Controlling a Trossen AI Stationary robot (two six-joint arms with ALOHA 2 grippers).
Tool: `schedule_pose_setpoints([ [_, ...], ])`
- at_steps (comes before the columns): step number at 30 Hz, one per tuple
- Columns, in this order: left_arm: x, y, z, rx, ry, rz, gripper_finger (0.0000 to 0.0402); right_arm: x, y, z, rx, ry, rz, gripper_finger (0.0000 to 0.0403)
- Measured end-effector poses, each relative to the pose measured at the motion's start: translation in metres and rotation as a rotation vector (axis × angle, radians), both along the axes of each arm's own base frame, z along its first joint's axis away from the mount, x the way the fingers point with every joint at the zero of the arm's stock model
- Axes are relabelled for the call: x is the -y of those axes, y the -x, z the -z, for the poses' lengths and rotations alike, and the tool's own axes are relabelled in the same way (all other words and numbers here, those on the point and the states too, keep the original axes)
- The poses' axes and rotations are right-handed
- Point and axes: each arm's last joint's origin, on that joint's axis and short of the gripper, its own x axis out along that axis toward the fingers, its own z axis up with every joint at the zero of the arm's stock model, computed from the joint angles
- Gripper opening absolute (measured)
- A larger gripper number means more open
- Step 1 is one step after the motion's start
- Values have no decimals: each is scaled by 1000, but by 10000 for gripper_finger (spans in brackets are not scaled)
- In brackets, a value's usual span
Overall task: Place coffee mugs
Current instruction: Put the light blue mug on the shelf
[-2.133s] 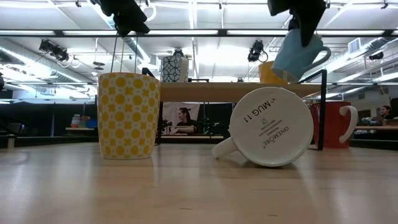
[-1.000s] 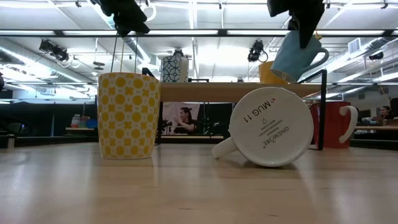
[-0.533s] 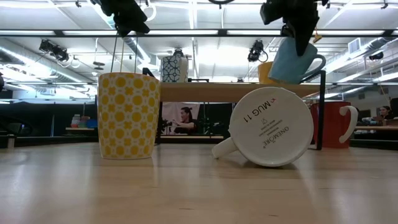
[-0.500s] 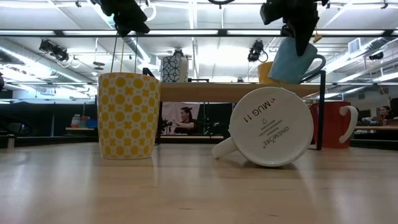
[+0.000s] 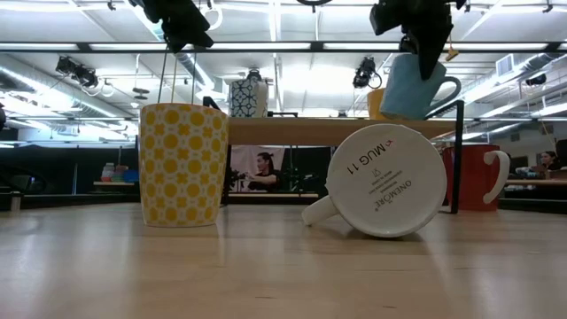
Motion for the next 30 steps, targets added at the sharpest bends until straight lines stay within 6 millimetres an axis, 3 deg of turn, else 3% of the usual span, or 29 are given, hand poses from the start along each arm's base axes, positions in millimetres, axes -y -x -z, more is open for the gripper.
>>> schedule_pose_setpoints([
  [8,0,0,0,0,0,0,181,0,0,0,2,0,2,73],
  [18,0,0,0,0,0,0,181,0,-1,-1,16,3,0,124],
  [30,0,0,0,0,0,0,181,1,-9,-2,93,16,-1,127],
])
